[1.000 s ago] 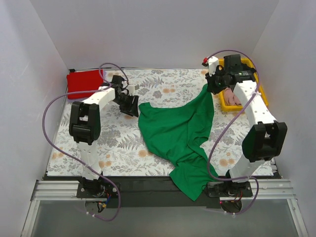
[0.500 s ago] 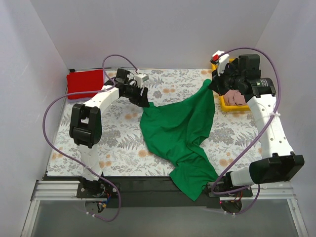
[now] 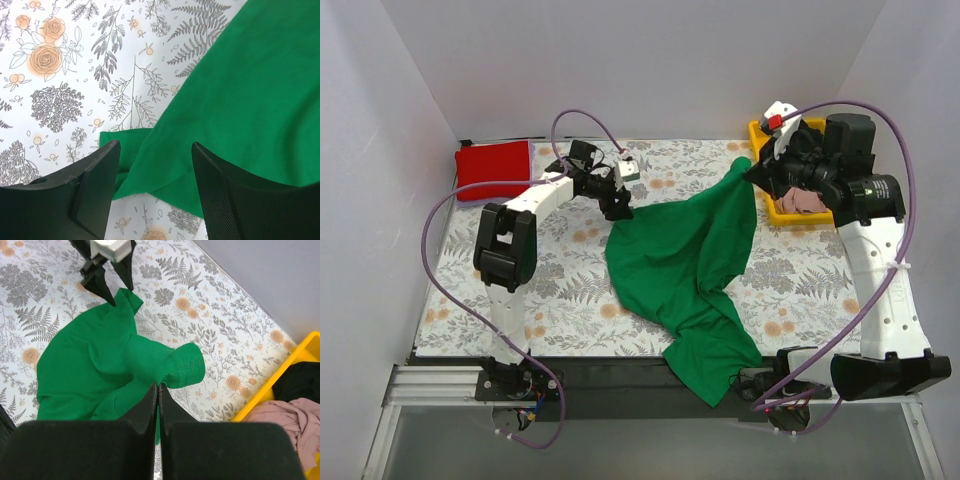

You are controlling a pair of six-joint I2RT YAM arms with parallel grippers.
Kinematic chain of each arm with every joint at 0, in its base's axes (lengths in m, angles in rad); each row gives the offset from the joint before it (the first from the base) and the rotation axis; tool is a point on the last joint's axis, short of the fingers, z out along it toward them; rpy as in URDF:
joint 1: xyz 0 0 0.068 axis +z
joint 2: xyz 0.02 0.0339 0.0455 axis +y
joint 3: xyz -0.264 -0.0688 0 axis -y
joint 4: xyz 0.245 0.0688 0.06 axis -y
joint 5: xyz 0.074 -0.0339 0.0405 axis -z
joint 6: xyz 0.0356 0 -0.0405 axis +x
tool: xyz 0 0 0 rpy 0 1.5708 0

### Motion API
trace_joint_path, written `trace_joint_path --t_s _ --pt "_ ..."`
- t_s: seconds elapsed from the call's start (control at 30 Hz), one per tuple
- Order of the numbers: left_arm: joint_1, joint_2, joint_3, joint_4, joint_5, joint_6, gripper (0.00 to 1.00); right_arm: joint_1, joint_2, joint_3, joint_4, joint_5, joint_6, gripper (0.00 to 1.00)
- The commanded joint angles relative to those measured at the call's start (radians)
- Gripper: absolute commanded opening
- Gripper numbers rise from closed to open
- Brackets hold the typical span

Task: Fold and stack the t-shirts
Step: Flatten the tshirt out

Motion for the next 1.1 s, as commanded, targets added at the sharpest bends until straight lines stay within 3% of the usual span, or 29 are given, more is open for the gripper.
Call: trace_joint_path --t_s 0.0,0.23,0.43,0.7,0.83,1.07 --pt "-0.001 0.031 0.047 -0.004 0.034 0.139 0.59 0.0 -0.037 0.05 0.009 -0.037 0.005 0.01" --pt "-0.003 0.1 0.093 -0.022 0.049 0.192 0.57 0.0 -0.054 0.11 0.003 -0.035 0.016 0.01" --pt "-0.015 0.15 0.12 -0.091 0.042 0.264 0.46 0.0 -0.059 0.144 0.003 -0.001 0.012 0.01" --pt "-0.052 0.166 0.101 -0.087 0.054 0.299 0.24 0.0 -0.051 0.161 0.005 0.028 0.014 0.01" --pt "-0.063 0.184 0.106 -0.084 0.046 0.293 0.0 0.0 -0.049 0.156 0.005 0.043 0.012 0.01" --pt "-0.005 0.1 0.074 0.046 0.022 0.135 0.0 -0.001 -0.059 0.139 0.018 0.112 -0.001 0.01"
